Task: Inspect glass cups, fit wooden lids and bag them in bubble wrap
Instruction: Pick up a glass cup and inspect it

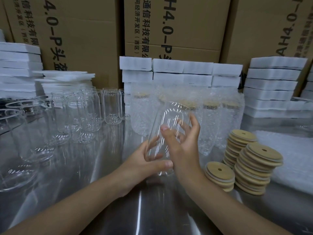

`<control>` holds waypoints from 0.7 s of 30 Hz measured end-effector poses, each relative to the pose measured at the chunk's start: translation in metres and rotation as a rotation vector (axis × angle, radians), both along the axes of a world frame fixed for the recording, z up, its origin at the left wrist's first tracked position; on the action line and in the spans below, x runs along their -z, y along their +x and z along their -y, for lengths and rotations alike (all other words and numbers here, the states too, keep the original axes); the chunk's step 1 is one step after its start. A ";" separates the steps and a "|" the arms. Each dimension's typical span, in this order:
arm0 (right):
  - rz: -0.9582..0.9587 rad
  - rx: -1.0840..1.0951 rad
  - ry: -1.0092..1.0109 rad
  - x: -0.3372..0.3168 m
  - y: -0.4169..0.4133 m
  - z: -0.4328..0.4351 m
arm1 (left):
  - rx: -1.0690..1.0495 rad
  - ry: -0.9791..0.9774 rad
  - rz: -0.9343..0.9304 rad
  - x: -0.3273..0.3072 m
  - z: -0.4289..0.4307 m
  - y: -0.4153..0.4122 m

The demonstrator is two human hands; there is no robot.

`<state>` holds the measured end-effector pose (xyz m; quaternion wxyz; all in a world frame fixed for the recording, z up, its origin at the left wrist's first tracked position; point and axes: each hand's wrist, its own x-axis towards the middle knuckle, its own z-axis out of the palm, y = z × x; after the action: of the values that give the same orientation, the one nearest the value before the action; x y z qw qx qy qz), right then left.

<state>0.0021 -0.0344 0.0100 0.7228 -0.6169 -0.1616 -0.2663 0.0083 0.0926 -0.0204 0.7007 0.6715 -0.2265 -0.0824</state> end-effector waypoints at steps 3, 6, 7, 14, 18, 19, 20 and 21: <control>0.026 0.046 0.038 -0.002 -0.001 -0.001 | -0.093 0.009 0.080 -0.002 0.002 -0.003; 0.047 0.056 0.074 -0.004 -0.001 0.001 | -0.158 -0.027 0.124 -0.001 0.006 -0.005; 0.047 0.054 0.074 -0.004 -0.001 0.001 | -0.164 -0.045 0.127 -0.001 0.006 -0.005; 0.019 0.000 0.103 -0.007 0.000 0.005 | -0.138 -0.140 0.099 -0.006 0.002 -0.006; -0.052 -0.050 0.171 -0.008 0.004 0.006 | -0.111 -0.177 0.050 -0.007 0.002 -0.006; -0.069 -0.063 0.190 -0.008 0.005 0.006 | -0.103 -0.185 0.033 -0.007 0.002 -0.006; -0.085 -0.076 0.207 -0.008 0.006 0.007 | -0.092 -0.191 0.010 -0.008 0.002 -0.005; -0.102 -0.090 0.220 -0.007 0.006 0.007 | -0.080 -0.195 -0.011 -0.007 0.002 -0.004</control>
<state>0.0083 -0.0417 0.0173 0.8046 -0.5386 -0.1221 -0.2181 0.0048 0.0907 -0.0135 0.7666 0.6084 -0.2025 -0.0355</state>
